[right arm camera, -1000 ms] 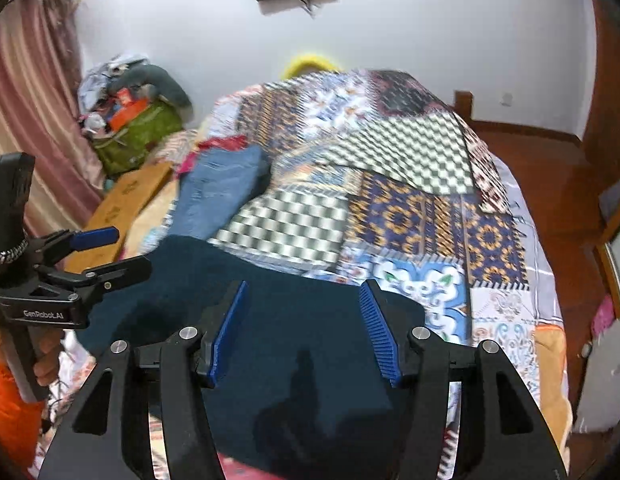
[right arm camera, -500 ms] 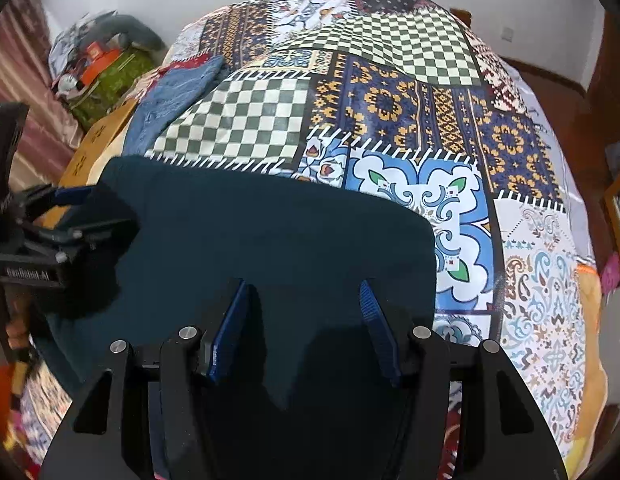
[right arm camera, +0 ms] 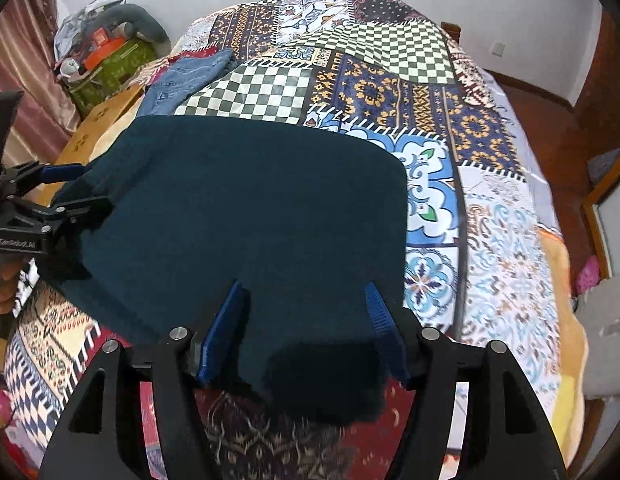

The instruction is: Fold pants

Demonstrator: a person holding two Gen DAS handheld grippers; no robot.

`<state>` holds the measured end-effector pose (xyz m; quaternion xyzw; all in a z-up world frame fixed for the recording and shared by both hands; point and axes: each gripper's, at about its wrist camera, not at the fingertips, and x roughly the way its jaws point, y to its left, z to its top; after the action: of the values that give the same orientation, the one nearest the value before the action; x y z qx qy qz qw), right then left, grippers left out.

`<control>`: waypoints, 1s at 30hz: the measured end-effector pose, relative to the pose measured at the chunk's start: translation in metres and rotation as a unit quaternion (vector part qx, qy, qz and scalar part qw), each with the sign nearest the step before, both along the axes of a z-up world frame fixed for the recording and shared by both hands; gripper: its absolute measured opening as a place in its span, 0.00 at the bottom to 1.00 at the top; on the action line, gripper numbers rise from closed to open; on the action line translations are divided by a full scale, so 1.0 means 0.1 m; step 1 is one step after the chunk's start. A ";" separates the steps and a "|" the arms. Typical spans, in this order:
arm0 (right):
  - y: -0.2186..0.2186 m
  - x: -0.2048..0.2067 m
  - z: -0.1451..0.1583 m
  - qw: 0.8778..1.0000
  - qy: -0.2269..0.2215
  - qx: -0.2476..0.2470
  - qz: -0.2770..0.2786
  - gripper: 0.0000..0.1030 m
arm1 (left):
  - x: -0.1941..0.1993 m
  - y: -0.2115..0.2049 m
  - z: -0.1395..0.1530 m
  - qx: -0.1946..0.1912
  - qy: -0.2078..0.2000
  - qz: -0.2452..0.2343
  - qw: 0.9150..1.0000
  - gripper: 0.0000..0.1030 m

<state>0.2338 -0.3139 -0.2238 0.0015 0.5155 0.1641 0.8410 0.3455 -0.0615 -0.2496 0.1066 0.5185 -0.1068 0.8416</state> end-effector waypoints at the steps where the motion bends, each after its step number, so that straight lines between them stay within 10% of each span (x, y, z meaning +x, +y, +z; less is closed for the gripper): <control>1: 0.00 0.00 0.02 1.000 0.002 -0.003 -0.003 0.62 | -0.03 0.02 0.02 -0.001 -0.005 0.002 1.000 0.98; 18: 0.66 -0.01 0.95 0.991 -0.117 0.046 0.047 0.73 | -0.67 1.31 0.79 -0.050 -0.131 0.138 0.980 0.98; 30: 1.55 0.10 0.27 0.993 -0.025 0.036 0.109 0.74 | -1.14 2.65 0.05 -0.110 -0.022 0.299 0.948 0.98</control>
<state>0.2438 -0.1587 -0.1968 -0.0287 0.4853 0.2731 0.8301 0.2312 0.2035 -0.2446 -0.1441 0.4934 0.0957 0.8524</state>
